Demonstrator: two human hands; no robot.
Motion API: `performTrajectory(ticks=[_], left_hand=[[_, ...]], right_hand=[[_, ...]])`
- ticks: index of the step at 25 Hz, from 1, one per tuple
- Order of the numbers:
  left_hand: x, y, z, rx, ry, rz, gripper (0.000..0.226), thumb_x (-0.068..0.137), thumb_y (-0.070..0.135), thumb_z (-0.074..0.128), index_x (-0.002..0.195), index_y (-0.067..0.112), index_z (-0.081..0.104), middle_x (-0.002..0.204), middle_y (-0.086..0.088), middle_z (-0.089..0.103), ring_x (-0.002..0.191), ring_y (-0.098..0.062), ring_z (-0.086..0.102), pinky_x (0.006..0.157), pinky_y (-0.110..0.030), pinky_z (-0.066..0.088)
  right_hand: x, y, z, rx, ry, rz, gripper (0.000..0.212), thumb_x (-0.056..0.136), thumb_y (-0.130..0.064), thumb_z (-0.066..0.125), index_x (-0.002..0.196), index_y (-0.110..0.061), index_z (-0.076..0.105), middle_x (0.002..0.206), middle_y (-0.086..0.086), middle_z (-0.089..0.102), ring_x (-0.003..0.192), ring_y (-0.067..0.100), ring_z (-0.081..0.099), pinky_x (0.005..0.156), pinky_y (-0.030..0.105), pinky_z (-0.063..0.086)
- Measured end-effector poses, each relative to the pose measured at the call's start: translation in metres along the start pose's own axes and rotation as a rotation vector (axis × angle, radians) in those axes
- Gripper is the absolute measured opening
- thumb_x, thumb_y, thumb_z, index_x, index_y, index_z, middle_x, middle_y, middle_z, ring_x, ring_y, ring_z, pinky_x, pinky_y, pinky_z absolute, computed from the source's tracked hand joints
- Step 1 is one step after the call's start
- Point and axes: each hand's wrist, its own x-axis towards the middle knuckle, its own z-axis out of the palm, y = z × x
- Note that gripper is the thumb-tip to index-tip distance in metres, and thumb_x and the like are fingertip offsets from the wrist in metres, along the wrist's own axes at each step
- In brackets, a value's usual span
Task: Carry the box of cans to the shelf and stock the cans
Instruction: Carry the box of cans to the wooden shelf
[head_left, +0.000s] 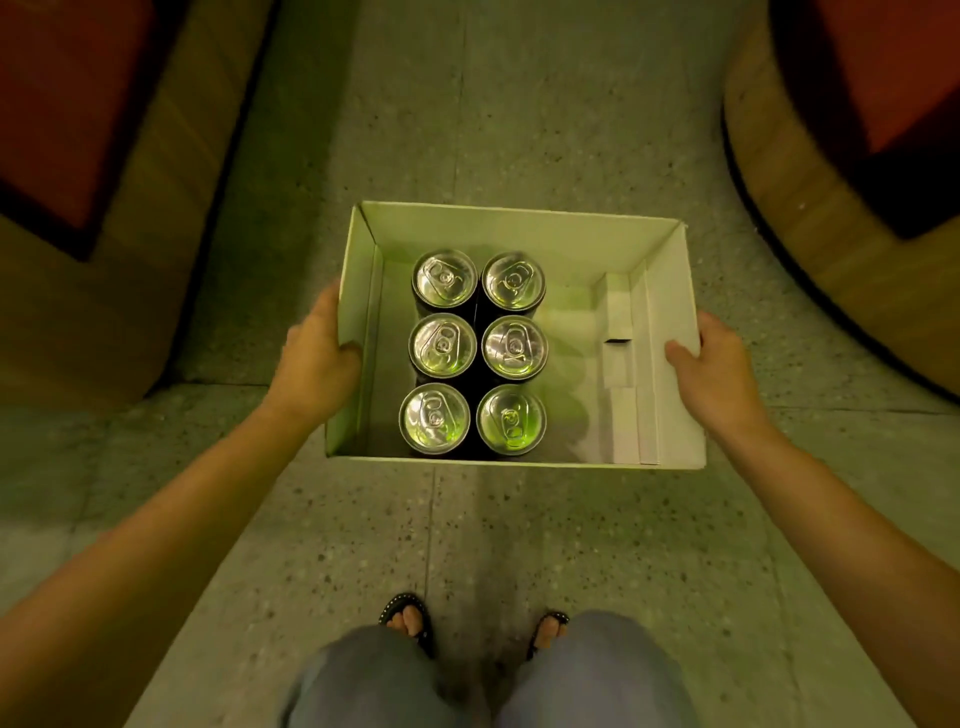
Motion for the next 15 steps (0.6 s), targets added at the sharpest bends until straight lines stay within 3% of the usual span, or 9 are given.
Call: performTrajectory(ticks=[6, 11, 15], left_hand=[[-0.064, 0.174, -0.175, -0.022, -0.012, 0.028, 0.062, 0.087, -0.007, 0.045, 0.141, 0.019, 0.029, 0.136, -0.013, 0.049, 0.127, -0.033, 0.044, 0.101, -0.047, 0.039], [-0.104, 0.292, -0.302, 0.005, -0.013, 0.067, 0.062, 0.085, -0.009, 0.046, 0.140, 0.016, 0.031, 0.134, -0.015, 0.051, 0.125, -0.035, 0.046, 0.102, -0.049, 0.040], [-0.124, 0.362, -0.377, -0.034, -0.011, 0.090, 0.060, 0.084, -0.009, 0.048, 0.138, 0.013, 0.034, 0.134, -0.017, 0.051, 0.123, -0.036, 0.048, 0.097, -0.048, 0.043]], right_hand=[[-0.033, -0.199, -0.162, -0.009, 0.008, -0.065, 0.034, 0.089, 0.001, 0.043, 0.121, -0.007, 0.054, 0.103, -0.002, 0.054, 0.093, 0.014, 0.050, 0.073, 0.019, 0.036], [-0.058, -0.332, -0.270, -0.046, 0.021, -0.087, 0.030, 0.088, -0.001, 0.045, 0.114, -0.007, 0.058, 0.111, 0.011, 0.063, 0.092, 0.019, 0.054, 0.080, 0.029, 0.041], [-0.065, -0.417, -0.330, -0.080, 0.025, -0.113, 0.033, 0.085, -0.001, 0.046, 0.115, -0.009, 0.058, 0.114, 0.014, 0.063, 0.093, 0.023, 0.055, 0.079, 0.030, 0.041]])
